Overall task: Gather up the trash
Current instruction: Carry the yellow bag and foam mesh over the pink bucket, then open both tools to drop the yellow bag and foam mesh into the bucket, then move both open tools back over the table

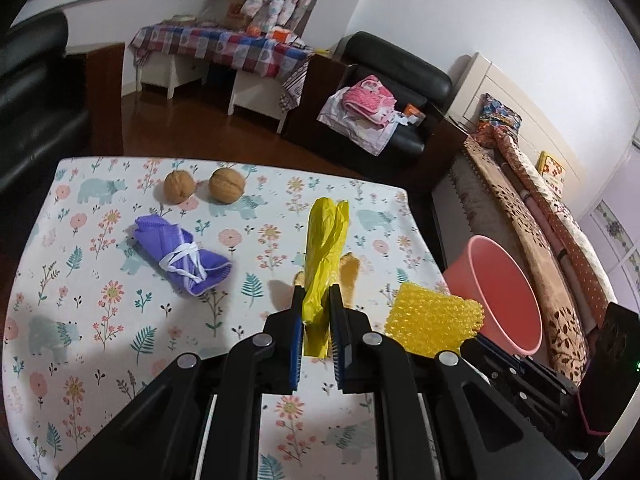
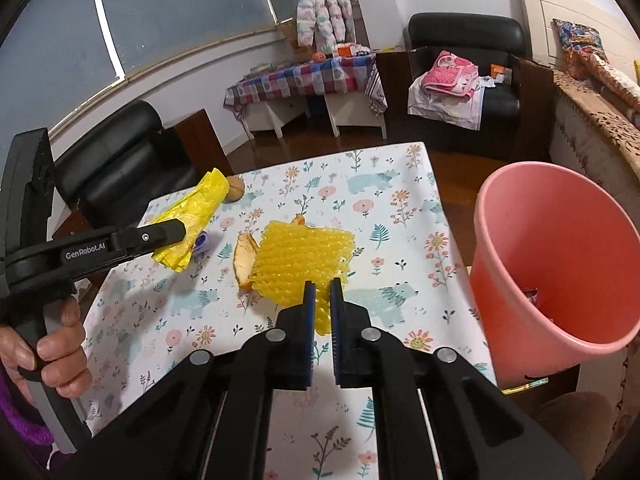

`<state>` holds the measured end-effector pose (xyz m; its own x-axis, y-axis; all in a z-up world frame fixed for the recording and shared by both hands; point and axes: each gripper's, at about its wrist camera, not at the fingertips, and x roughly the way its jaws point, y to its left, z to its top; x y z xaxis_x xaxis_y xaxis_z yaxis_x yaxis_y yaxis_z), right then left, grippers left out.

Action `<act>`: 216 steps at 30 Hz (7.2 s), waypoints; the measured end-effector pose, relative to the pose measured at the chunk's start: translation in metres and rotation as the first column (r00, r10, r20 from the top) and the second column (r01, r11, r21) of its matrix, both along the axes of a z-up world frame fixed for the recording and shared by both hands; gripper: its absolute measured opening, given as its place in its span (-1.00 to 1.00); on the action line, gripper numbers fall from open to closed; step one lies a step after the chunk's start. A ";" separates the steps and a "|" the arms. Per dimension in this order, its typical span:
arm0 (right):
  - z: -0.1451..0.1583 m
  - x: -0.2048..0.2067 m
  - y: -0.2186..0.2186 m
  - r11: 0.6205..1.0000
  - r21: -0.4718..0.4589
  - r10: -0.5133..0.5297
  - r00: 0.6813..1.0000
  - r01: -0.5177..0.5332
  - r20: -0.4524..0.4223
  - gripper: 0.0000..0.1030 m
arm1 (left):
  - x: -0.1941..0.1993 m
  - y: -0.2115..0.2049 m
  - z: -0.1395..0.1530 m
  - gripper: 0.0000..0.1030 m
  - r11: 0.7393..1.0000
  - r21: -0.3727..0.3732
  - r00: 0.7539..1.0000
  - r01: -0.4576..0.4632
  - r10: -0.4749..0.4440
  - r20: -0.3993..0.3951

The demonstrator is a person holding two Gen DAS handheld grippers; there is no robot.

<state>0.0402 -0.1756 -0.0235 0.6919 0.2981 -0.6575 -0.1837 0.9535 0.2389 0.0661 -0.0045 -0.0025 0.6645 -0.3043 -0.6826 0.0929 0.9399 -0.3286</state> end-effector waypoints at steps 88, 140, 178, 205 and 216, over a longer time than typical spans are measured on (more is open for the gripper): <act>-0.001 -0.024 -0.176 0.863 0.045 -0.505 0.857 0.503 0.101 -0.85 | 0.012 -0.219 0.018 -0.78 0.907 0.160 0.919 0.388 -0.393 -0.001; -0.026 -0.013 -0.201 0.838 0.057 -0.544 0.839 0.543 0.000 -0.58 | 0.037 -0.283 -0.019 -0.11 0.862 0.147 0.875 0.484 -0.478 -0.081; 0.012 -0.033 -0.121 0.910 0.096 -0.413 0.898 0.403 0.152 -0.35 | 0.002 -0.144 0.017 -0.08 0.949 0.123 0.956 0.289 -0.293 0.014; 0.011 -0.027 -0.029 0.974 0.015 -0.225 0.965 0.226 0.131 -0.35 | -0.021 0.014 -0.006 -0.08 0.992 0.124 1.000 -0.017 0.016 0.013; -0.003 -0.014 -0.013 0.986 0.015 -0.164 0.985 0.164 0.056 -0.35 | -0.026 0.042 -0.019 -0.08 0.987 0.147 0.997 -0.070 0.072 -0.006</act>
